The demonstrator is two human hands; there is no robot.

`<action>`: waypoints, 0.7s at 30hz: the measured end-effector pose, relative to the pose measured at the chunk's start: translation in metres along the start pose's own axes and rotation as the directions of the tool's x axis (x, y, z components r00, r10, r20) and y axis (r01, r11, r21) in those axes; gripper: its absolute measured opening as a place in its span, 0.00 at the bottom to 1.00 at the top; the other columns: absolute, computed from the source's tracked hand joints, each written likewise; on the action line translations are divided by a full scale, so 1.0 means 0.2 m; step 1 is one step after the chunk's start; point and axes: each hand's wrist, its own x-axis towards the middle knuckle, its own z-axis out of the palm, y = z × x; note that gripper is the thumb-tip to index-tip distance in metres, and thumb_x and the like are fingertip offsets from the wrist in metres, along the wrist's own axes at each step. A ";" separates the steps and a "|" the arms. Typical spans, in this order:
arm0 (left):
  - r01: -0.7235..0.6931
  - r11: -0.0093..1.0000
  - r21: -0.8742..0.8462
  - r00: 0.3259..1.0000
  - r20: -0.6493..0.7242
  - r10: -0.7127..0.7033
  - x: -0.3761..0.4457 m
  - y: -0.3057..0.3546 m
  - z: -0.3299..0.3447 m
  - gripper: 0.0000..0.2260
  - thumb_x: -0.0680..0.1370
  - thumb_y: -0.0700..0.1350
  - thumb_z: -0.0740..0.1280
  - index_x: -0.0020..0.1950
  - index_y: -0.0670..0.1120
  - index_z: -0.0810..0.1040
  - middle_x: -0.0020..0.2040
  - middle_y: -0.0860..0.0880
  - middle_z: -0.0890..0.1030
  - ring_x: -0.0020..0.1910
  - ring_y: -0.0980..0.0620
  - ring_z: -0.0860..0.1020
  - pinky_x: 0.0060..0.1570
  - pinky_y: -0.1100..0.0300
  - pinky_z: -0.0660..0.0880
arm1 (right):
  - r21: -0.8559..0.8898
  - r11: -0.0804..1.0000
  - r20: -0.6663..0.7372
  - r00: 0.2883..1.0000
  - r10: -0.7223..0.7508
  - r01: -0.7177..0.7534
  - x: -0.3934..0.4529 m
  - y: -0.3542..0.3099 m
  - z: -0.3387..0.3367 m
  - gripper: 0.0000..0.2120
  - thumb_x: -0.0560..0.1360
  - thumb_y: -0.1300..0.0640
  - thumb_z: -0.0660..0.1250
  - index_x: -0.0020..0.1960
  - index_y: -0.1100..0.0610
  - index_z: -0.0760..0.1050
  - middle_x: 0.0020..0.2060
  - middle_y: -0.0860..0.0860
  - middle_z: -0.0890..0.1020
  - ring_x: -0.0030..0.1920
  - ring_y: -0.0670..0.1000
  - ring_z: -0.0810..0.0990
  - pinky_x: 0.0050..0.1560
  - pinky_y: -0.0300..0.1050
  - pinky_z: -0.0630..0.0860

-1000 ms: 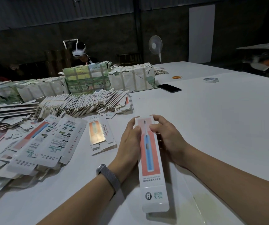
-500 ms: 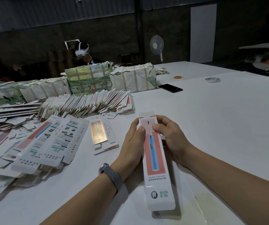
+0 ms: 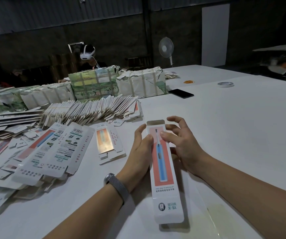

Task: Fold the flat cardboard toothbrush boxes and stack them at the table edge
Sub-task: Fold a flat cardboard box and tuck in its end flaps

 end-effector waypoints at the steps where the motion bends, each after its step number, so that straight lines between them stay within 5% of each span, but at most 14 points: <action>1: -0.002 1.000 -0.007 1.000 0.000 0.002 0.00 0.00 0.00 0.18 0.81 0.57 0.57 0.71 0.59 0.62 0.42 0.54 0.86 0.39 0.52 0.86 0.37 0.63 0.80 | 0.006 1.000 -0.001 1.000 -0.001 0.001 0.00 0.00 0.00 0.13 0.80 0.58 0.67 0.60 0.45 0.69 0.56 0.54 0.81 0.44 0.54 0.87 0.38 0.47 0.83; 13: 0.003 1.000 -0.018 1.000 0.011 -0.003 0.00 0.01 -0.01 0.08 0.86 0.51 0.55 0.65 0.62 0.66 0.43 0.52 0.87 0.39 0.51 0.86 0.37 0.61 0.81 | -0.039 0.999 0.003 1.000 -0.014 0.014 0.00 0.00 0.00 0.09 0.81 0.59 0.65 0.57 0.46 0.73 0.55 0.53 0.82 0.47 0.56 0.86 0.46 0.54 0.83; 21: -0.016 1.000 -0.003 0.999 0.033 0.016 0.00 -0.01 -0.01 0.08 0.86 0.52 0.56 0.64 0.64 0.66 0.43 0.51 0.87 0.40 0.50 0.86 0.38 0.62 0.81 | -0.062 0.998 0.010 1.000 0.009 -0.009 0.00 0.00 -0.01 0.03 0.82 0.59 0.63 0.55 0.52 0.72 0.50 0.56 0.81 0.41 0.55 0.86 0.39 0.43 0.81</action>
